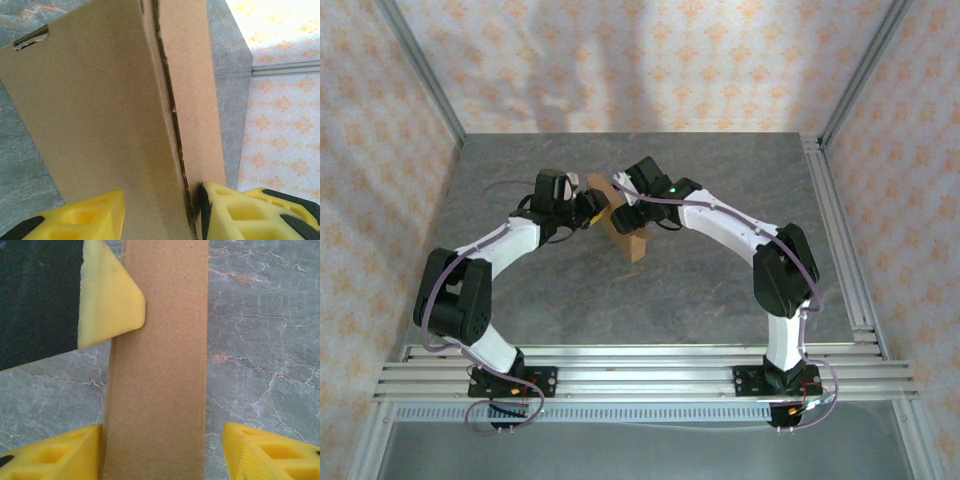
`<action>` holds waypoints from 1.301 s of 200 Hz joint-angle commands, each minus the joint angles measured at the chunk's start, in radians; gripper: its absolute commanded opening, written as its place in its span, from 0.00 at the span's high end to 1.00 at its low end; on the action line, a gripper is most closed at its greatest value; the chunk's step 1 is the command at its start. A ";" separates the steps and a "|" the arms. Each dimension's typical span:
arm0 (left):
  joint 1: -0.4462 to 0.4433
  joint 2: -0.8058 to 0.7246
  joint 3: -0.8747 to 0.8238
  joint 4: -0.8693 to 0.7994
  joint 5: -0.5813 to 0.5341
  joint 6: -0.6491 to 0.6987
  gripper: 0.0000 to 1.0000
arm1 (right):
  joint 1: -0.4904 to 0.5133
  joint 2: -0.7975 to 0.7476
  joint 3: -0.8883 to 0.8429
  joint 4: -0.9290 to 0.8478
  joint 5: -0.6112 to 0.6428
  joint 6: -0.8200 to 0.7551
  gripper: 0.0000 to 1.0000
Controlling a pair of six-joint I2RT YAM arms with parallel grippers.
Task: Fold the paper box
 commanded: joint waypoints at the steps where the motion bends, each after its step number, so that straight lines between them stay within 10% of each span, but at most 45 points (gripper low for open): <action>1: 0.006 -0.006 0.000 -0.165 -0.051 0.051 0.57 | -0.011 0.022 0.037 -0.052 0.011 -0.031 0.45; 66: 0.005 -0.066 0.012 -0.223 -0.075 0.101 0.46 | -0.038 0.018 0.056 -0.124 -0.059 -0.257 0.50; 111: 0.007 -0.183 0.096 -0.426 -0.118 0.317 0.00 | -0.083 0.040 0.082 -0.216 -0.186 -0.435 0.54; 182: 0.023 -0.248 0.390 -0.788 -0.374 0.844 0.00 | -0.149 0.041 0.087 -0.339 -0.307 -0.703 0.58; 260: 0.010 -0.111 0.593 -1.068 -0.031 1.692 0.03 | -0.190 0.006 0.081 -0.428 -0.358 -0.825 0.57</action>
